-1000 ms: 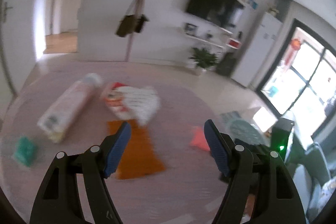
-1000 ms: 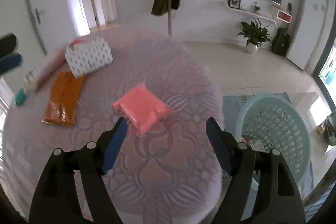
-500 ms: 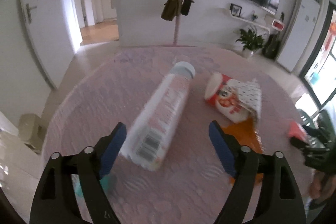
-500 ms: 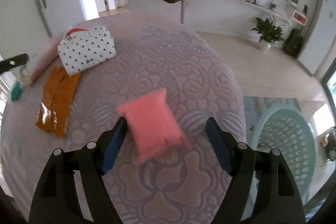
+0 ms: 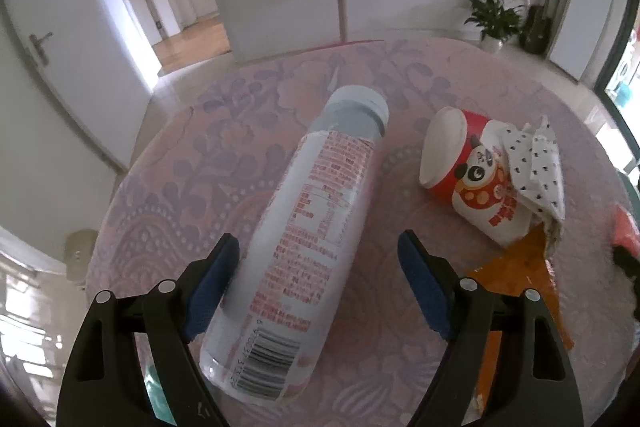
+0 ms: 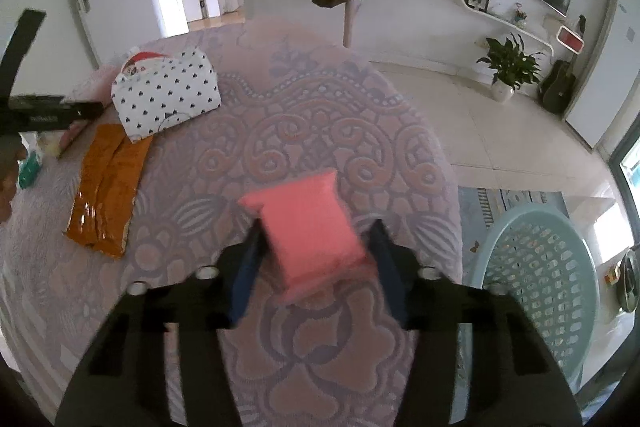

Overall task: Collect trash
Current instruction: 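Grasp the white bottle with the left tool while the right tool grasps the pink packet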

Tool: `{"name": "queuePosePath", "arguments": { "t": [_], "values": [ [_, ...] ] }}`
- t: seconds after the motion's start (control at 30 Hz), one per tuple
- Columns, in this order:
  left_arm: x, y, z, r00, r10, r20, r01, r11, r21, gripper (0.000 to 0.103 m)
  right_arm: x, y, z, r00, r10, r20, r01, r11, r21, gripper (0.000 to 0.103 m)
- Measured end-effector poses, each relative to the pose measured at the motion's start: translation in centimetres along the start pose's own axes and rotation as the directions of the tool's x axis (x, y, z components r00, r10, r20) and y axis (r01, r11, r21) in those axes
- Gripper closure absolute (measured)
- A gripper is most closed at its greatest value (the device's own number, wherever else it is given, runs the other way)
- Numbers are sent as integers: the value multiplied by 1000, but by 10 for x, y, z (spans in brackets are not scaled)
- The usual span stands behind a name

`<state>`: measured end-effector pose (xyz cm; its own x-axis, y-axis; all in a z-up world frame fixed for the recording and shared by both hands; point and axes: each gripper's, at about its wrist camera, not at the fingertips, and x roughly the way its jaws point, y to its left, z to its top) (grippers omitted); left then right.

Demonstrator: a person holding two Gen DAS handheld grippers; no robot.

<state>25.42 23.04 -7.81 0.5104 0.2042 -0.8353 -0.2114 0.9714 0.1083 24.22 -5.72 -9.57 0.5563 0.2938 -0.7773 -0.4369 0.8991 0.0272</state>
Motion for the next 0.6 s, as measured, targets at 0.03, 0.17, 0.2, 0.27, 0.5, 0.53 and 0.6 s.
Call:
{"name": "queuePosePath", "arguments": {
  "t": [0.03,0.17,0.2,0.27,0.5,0.53,0.6],
  "values": [
    [-1,-4,-1,1000,12,1,-12,1000,2,28,-2,-3,0,1000,11,0,-11,1000,13,60],
    [-1,-4,-3,1000,28,-3,-28,1000,6,49,-9,-5,0,999,42,20,-42,998,40,61],
    [-3,-4,-4,1000,13,2,-13,1000,1,51,-13,-6,0,999,43,29,-44,998,46,61],
    [-6,-2,-5,1000,-10,9,10,1000,-13,56,-19,-8,2,998,50,46,-52,997,57,61],
    [-45,-13,-12,982,-133,134,141,988,-57,56,-46,-15,2,993,-1,119,-7,998,67,61],
    [-54,-17,-12,977,-151,153,161,986,-53,56,-49,-18,3,992,0,126,-9,997,73,61],
    [-69,-25,-11,964,-209,166,219,975,-44,56,-59,-26,3,989,2,149,-16,995,94,62]
  ]
}}
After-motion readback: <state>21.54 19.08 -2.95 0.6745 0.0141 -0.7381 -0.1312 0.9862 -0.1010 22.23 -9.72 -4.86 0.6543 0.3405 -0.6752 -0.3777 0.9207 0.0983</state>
